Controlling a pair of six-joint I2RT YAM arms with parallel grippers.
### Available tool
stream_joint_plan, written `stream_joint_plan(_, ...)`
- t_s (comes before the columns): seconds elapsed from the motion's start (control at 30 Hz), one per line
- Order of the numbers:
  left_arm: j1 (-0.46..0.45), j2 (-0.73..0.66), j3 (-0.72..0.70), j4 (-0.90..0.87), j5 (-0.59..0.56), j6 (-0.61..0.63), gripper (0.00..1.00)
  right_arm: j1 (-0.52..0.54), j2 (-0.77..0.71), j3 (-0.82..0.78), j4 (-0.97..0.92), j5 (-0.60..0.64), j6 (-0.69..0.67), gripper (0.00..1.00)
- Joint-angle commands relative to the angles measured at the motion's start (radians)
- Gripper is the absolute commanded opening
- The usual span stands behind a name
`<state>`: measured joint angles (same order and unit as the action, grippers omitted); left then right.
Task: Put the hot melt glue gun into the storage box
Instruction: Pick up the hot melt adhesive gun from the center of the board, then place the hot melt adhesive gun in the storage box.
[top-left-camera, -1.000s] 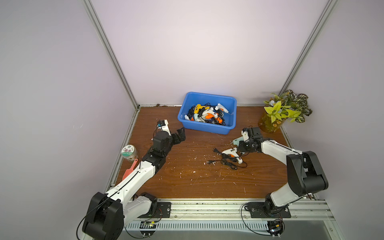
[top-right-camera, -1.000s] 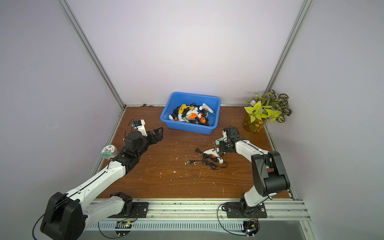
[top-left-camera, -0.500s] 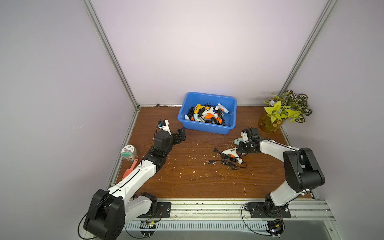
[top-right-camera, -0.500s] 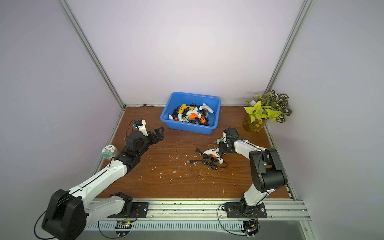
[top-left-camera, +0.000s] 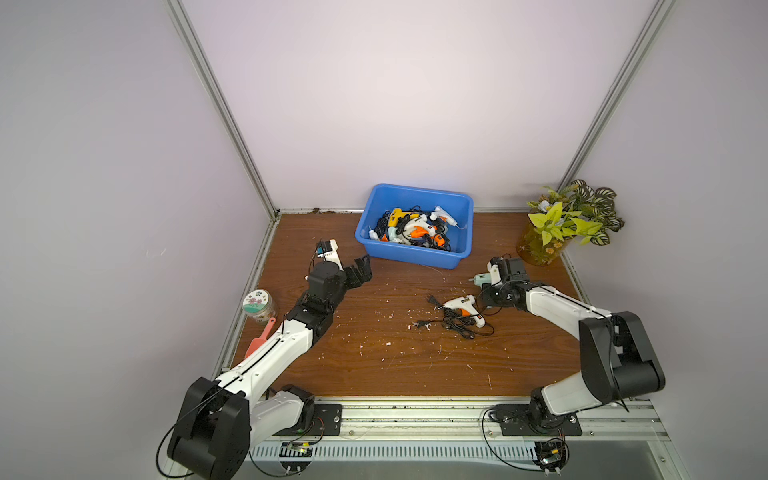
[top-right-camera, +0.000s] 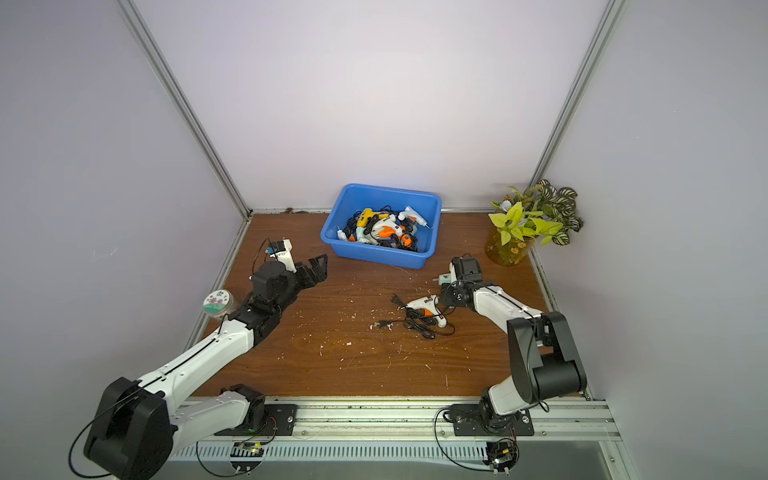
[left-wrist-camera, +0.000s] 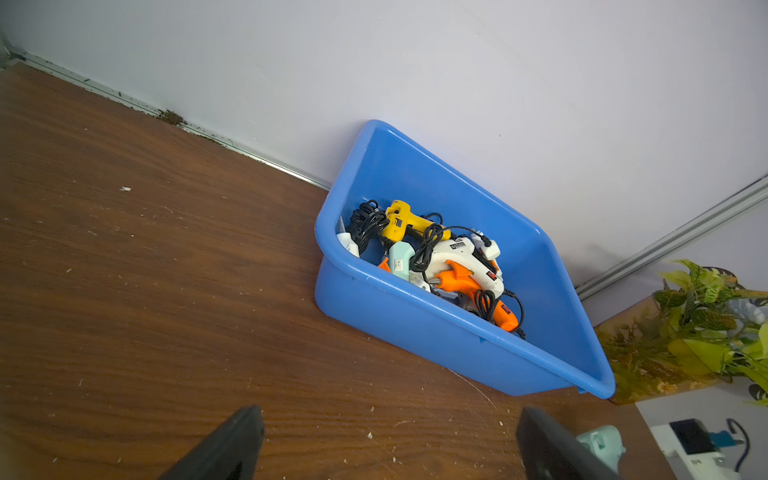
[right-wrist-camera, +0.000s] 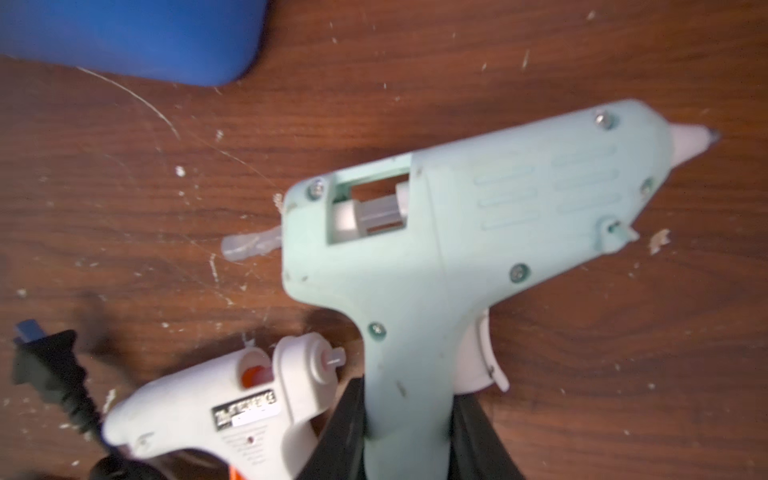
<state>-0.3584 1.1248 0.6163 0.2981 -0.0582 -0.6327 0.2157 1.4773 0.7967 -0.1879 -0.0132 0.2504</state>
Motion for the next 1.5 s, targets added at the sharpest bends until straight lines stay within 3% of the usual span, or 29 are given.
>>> stream_joint_plan(0.0, 0.000, -0.013, -0.010, 0.026, -0.020, -0.001, 1.00, 0.001, -0.091, 0.010, -0.009, 0.037, 0.011, 0.10)
stream_joint_plan(0.4, 0.000, 0.007, -0.012, 0.035, -0.020, -0.007, 1.00, 0.008, -0.364, 0.095, 0.002, -0.095, 0.035, 0.04)
stream_joint_plan(0.63, 0.000, 0.026, -0.007, 0.037, -0.019, -0.007, 1.00, 0.026, -0.389, 0.282, 0.003, -0.176, 0.069, 0.04)
stream_joint_plan(0.87, 0.000, 0.049, 0.003, 0.042, -0.012, -0.009, 1.00, 0.030, -0.256, 0.577, 0.027, -0.231, 0.090, 0.04)
stream_joint_plan(1.03, 0.000, 0.055, 0.005, 0.042, -0.011, -0.009, 1.00, 0.030, -0.128, 0.768, 0.067, -0.201, 0.105, 0.04)
stream_joint_plan(1.3, 0.000, 0.023, -0.002, 0.035, -0.003, -0.016, 1.00, 0.031, 0.160, 1.063, 0.080, -0.159, 0.090, 0.03)
stream_joint_plan(1.47, 0.001, -0.006, -0.016, 0.030, -0.011, -0.022, 1.00, 0.048, 0.341, 1.238, -0.020, -0.127, 0.028, 0.03)
